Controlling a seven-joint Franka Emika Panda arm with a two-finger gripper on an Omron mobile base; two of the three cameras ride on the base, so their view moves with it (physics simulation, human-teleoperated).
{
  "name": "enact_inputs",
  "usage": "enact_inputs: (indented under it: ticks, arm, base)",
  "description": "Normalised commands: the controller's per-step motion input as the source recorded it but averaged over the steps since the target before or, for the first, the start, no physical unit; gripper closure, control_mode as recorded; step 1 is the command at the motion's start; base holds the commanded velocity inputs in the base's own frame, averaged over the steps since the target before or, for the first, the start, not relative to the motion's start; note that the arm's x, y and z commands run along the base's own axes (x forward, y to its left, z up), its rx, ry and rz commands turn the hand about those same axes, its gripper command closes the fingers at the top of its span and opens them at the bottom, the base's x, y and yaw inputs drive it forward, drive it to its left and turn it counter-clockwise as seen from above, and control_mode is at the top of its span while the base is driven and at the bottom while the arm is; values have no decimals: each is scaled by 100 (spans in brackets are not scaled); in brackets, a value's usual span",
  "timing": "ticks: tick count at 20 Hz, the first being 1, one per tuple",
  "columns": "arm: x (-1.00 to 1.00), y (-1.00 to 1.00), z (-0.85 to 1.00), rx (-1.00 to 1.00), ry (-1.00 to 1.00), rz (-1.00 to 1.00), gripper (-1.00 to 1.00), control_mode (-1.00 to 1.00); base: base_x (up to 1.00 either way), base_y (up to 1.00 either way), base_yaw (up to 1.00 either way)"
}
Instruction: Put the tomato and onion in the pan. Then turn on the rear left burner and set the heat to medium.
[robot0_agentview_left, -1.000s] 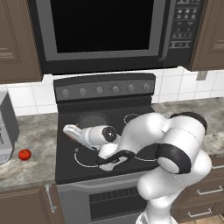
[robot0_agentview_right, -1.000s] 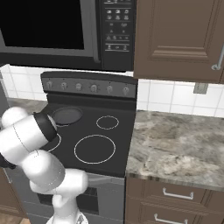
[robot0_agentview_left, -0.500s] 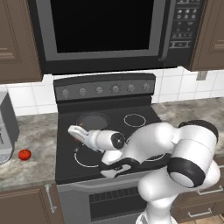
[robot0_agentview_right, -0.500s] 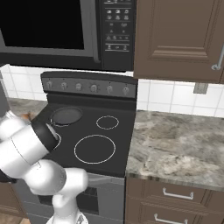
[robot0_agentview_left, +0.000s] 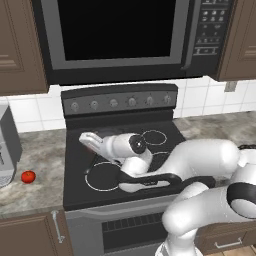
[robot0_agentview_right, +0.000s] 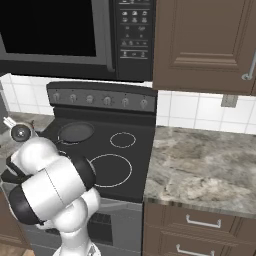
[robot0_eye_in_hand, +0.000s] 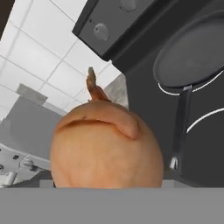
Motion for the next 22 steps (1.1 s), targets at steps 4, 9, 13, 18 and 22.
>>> enact_inputs:
  ticks: [4,9,13,18,22]
  arm:
    - [8,-41,71,-25,15,0,100,-100]
    - [19,-48,28,-23,11,0,100,-100]
    - [40,-44,-14,-16,4,0,100,-100]
    - [64,-33,-51,-5,5,4,100,-100]
    - [94,-17,-59,0,18,12,100,-100]
  base:
    - [0,0,0]
    - [0,0,0]
    - [0,0,0]
    - [0,0,0]
    - [0,0,0]
